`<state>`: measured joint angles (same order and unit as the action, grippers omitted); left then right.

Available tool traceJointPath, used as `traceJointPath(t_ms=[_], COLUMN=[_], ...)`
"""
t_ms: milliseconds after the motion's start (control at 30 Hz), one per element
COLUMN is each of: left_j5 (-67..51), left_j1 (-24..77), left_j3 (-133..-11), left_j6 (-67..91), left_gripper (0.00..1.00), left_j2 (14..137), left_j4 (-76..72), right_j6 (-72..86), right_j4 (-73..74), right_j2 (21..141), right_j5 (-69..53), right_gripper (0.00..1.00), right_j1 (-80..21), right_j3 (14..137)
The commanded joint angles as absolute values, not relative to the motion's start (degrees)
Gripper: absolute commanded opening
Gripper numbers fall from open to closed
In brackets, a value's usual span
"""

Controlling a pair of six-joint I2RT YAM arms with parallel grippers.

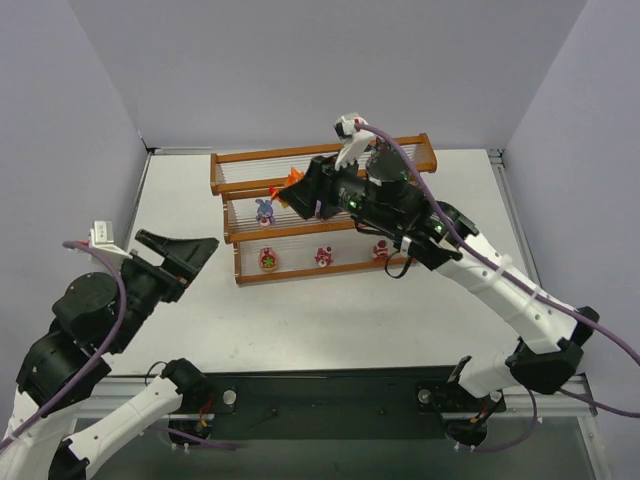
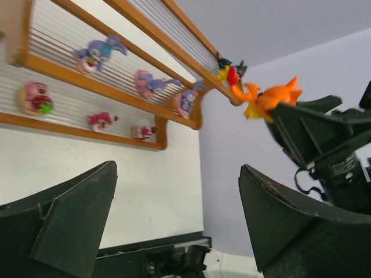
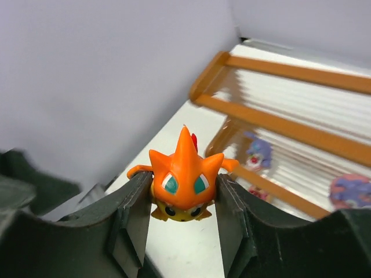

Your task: Place and organize the plastic toys onto the shelf

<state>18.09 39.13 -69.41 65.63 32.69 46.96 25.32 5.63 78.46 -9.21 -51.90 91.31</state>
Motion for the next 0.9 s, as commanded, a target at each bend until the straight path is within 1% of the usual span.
traceJointPath(t_ms=[0, 33, 67, 100, 300, 433, 667, 867], left_j5=[26.37, 26.11, 25.84, 25.49, 24.52, 24.78, 24.52, 23.99], left_j1=[38.76, 38.85, 38.85, 38.85, 38.85, 38.85, 38.85, 38.76], left_j3=[-71.63, -71.63, -71.63, -71.8, -70.84, -70.14, -68.29, -67.68], left_j6=[61.0, 60.3, 59.34, 58.98, 56.25, 55.9, 55.9, 55.37], left_gripper=[0.96, 0.96, 0.96, 0.96, 0.96, 0.96, 0.96, 0.96], left_j2=[32.6, 32.78, 32.96, 33.31, 32.87, 32.17, 31.11, 31.11], left_j4=[63.52, 64.41, 65.29, 66.78, 68.38, 68.82, 68.03, 67.15], right_j6=[18.47, 16.28, 15.65, 14.86, 9.76, 5.11, 0.53, -2.46], right_j4=[13.17, 15.01, 15.73, 16.08, 15.39, 11.17, 7.56, -1.74], right_j2=[89.87, 91.74, 93.5, 96.56, 105.36, 107.05, 108.19, 106.96], right_j5=[9.2, 11.84, 13.87, 18.41, 29.94, 34.96, 37.35, 37.01], right_gripper=[0.0, 0.0, 0.0, 0.0, 0.0, 0.0, 0.0, 0.0], right_j1=[-54.04, -54.66, -54.93, -55.54, -57.04, -58.09, -58.27, -58.27], right_j3=[103.6, 107.89, 109.58, 111.25, 119.35, 118.83, 118.22, 111.37])
